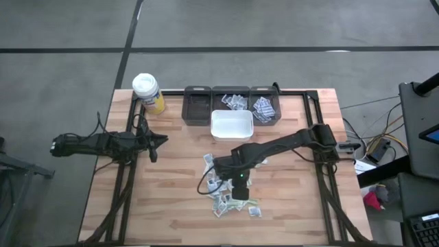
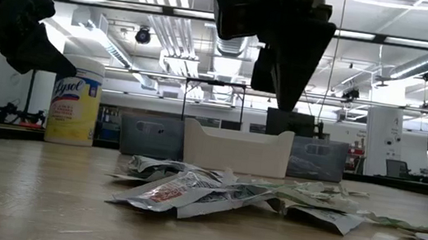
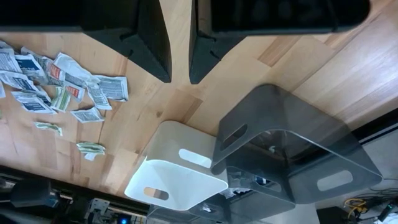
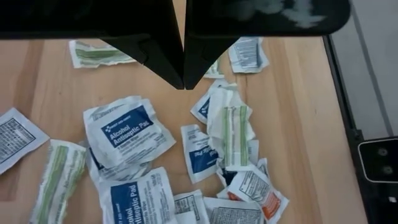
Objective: Pick & Place First Aid Supplies
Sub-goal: Put the alcohol pad into the middle black bin
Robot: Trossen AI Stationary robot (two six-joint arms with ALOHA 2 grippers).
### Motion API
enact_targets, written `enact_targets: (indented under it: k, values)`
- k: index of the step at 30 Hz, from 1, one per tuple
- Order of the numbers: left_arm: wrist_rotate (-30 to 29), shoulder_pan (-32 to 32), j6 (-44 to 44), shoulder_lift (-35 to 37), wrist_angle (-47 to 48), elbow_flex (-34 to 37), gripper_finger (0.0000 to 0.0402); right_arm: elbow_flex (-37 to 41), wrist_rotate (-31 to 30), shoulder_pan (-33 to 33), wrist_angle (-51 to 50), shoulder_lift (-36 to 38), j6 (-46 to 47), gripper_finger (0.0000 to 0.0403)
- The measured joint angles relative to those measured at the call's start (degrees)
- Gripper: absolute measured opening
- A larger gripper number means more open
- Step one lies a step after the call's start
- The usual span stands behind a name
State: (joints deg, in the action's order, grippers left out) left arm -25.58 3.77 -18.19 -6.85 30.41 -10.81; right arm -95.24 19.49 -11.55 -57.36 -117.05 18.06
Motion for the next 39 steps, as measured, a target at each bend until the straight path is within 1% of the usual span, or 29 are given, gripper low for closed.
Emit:
enact_targets:
  k: [4, 6, 11, 15, 21, 26, 30, 39]
  values:
    - [0.0, 0.02, 0.0, 0.02, 0.0, 0.0, 0.0053, 0.26, 0.04, 0.08, 1.06, 0.0, -0.39, 0.001]
    - [0.01, 0.01, -0.02, 0.01, -0.01, 0.0, 0.0053, 0.41, 0.04, 0.17, 1.32, 0.0, -1.26, 0.0017]
    - [0.01, 0.01, -0.04, 0.02, -0.01, 0.0, 0.0053, 0.82, 0.0, 0.26, 2.26, 0.0, -2.55, 0.0057]
    - [0.0, 0.01, -0.07, 0.0, -0.02, 0.0, 0.0053, 0.83, -0.46, 0.44, 2.49, 0.0, -7.46, 0.0091]
    - [0.02, 0.0, -0.11, 0.02, -0.02, 0.0, 0.0053, 1.2, -1.73, 1.39, 2.49, 0.0, -13.19, 0.0117]
    - [0.02, 0.0, -0.84, 0.01, -0.02, 0.0, 0.0053, 4.18, -3.43, 2.45, 2.66, 0.0, -13.82, 0.0123]
    - [0.02, 0.01, -1.47, 0.0, -0.02, 0.0, 0.0053, 6.59, -4.68, 2.78, 5.92, 0.0, -13.14, 0.0119]
    - [0.02, 0.0, -1.5, 0.01, -0.02, 0.0, 0.0053, 7.58, -9.04, 2.75, 10.17, 0.0, -9.25, 0.0106]
